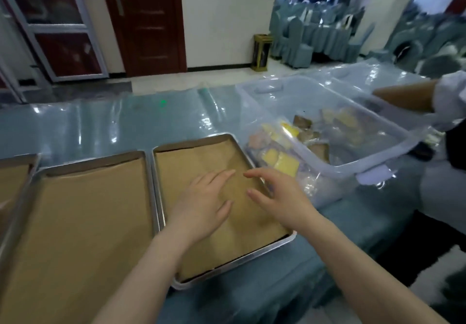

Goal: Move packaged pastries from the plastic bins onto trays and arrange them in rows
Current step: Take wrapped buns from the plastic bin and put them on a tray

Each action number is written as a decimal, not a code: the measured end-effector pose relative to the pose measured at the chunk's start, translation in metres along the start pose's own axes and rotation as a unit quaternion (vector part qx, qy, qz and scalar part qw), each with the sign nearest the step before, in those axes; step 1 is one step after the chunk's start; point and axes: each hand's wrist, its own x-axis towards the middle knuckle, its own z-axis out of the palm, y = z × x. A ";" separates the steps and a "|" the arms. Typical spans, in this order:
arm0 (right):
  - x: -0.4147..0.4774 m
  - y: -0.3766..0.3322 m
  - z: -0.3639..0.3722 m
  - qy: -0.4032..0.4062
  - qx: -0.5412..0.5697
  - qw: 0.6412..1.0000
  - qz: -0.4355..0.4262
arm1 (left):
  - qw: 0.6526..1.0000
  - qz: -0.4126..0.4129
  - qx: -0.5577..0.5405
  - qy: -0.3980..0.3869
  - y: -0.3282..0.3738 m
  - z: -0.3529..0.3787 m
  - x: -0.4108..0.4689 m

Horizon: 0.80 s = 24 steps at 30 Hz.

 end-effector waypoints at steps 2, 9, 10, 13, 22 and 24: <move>0.006 0.017 -0.024 0.034 0.013 0.999 -0.008 | 1.000 0.008 -0.009 0.013 0.018 0.010 0.026; 0.043 0.072 -0.098 0.139 0.007 0.989 -0.048 | 0.990 -0.007 -0.117 0.078 0.051 0.053 0.123; 0.050 0.081 -0.109 0.134 -0.016 0.989 -0.055 | 0.988 -0.010 -0.129 0.084 0.055 0.059 0.139; 0.074 0.115 -0.137 0.082 -0.057 0.994 -0.036 | 0.986 -0.011 -0.148 0.070 0.066 0.079 0.183; 0.126 0.202 -0.173 -0.173 -0.136 0.976 0.004 | 0.995 -0.071 -0.059 0.025 0.084 0.113 0.241; 0.140 0.218 -0.179 -0.266 -0.182 0.947 0.004 | 0.997 -0.073 0.026 0.011 0.086 0.116 0.242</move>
